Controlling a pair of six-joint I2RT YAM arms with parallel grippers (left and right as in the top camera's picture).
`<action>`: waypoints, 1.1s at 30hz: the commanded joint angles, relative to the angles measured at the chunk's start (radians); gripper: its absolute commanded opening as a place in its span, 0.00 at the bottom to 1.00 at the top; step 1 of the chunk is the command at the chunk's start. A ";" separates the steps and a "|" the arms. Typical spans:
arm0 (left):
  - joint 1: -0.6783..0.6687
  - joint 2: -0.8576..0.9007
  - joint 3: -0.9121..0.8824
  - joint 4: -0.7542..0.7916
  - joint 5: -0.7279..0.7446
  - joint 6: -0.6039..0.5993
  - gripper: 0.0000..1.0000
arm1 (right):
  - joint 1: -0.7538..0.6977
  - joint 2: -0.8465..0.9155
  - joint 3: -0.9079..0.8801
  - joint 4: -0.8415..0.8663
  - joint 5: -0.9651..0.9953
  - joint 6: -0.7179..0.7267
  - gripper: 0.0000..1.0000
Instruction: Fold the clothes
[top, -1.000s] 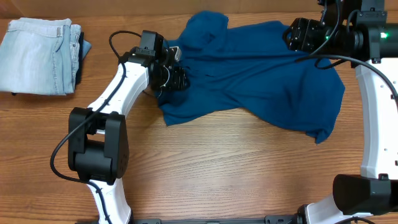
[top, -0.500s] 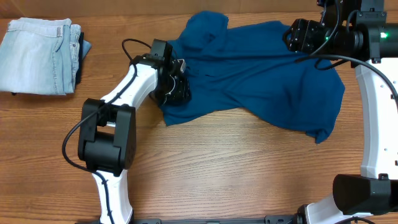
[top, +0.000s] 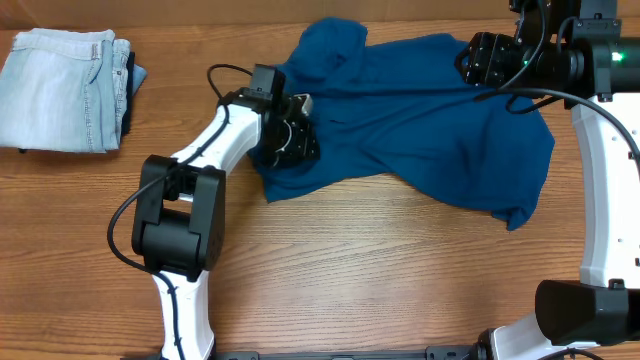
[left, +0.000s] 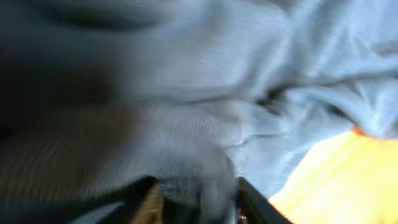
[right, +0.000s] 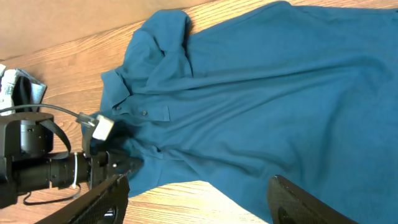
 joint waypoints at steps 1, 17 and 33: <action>-0.012 0.018 -0.011 -0.008 0.057 0.012 0.26 | -0.002 -0.007 0.002 0.005 0.004 0.002 0.74; 0.026 -0.126 0.026 -0.267 0.059 0.024 0.04 | -0.002 -0.007 0.002 -0.001 0.004 0.002 0.74; -0.111 -0.240 0.026 -0.560 -0.050 0.023 0.04 | -0.002 -0.007 0.002 0.005 0.021 -0.002 0.74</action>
